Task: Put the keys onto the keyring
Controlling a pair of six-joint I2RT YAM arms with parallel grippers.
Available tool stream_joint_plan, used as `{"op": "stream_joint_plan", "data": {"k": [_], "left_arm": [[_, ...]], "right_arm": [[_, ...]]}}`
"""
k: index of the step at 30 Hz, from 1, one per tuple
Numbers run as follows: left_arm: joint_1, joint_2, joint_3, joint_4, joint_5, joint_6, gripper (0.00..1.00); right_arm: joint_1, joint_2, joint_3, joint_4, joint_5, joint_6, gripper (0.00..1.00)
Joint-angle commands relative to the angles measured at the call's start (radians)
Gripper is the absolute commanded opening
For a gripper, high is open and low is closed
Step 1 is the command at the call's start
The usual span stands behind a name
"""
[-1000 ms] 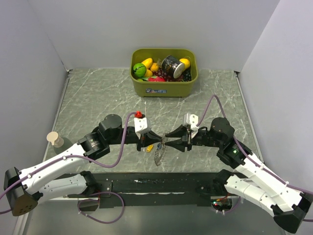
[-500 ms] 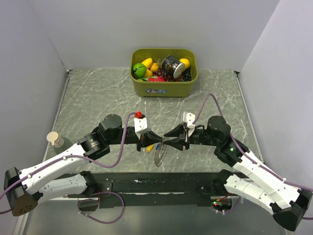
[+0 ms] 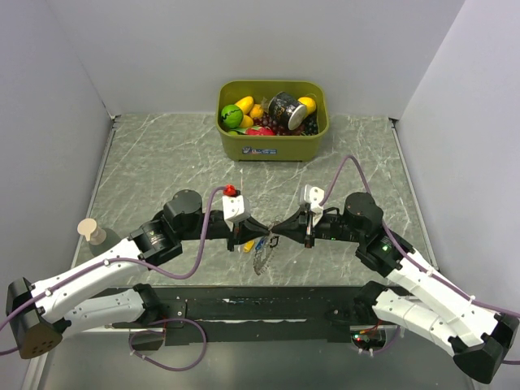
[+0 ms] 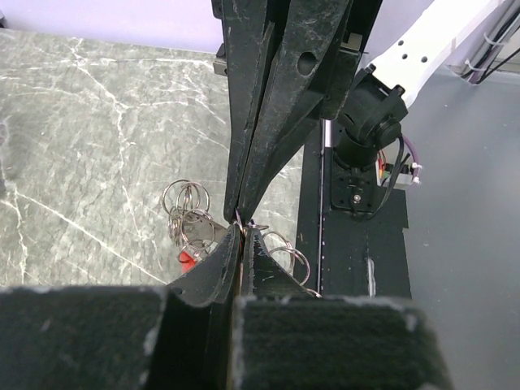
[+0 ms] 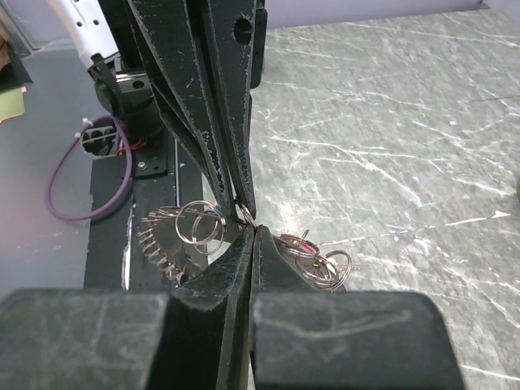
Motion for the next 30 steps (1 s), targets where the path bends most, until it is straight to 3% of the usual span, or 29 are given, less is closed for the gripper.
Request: {"op": "stream_joint_plan", "data": {"k": [1,3,6,9,10,13,16,21,26,30], "left_arm": [[-0.002,-0.023,0.021,0.013,-0.038,0.008,0.01],[-0.004,-0.026,0.027,-0.01,-0.073,0.01,0.02],[-0.002,-0.047,0.032,-0.077,-0.133,0.005,0.12],[-0.004,-0.086,0.024,-0.111,-0.208,0.001,0.38],[-0.004,-0.11,0.02,-0.114,-0.248,0.001,0.55],[-0.004,-0.159,0.001,-0.106,-0.322,-0.05,0.73],[-0.004,-0.199,-0.017,-0.088,-0.337,-0.062,0.8],[-0.004,-0.178,0.001,-0.073,-0.25,-0.052,0.82],[-0.004,-0.08,0.088,-0.131,-0.068,-0.018,0.76],[-0.004,0.028,0.192,-0.253,0.002,0.062,0.68]], "right_arm": [[-0.003,-0.02,0.017,0.029,0.023,0.003,0.0],[-0.002,-0.022,0.019,0.024,0.027,0.002,0.0],[-0.005,-0.026,0.022,0.021,0.03,0.0,0.0],[-0.003,-0.026,0.025,0.021,0.024,0.0,0.0],[-0.003,-0.025,0.026,0.021,0.023,0.0,0.0],[-0.003,-0.018,0.029,0.019,0.017,-0.001,0.0],[-0.005,-0.011,0.032,0.015,0.016,-0.004,0.0],[-0.003,-0.006,0.04,0.007,0.001,-0.012,0.0],[-0.003,0.009,0.055,-0.022,-0.029,-0.027,0.0],[-0.003,0.017,0.065,-0.05,-0.039,-0.043,0.0]]}}
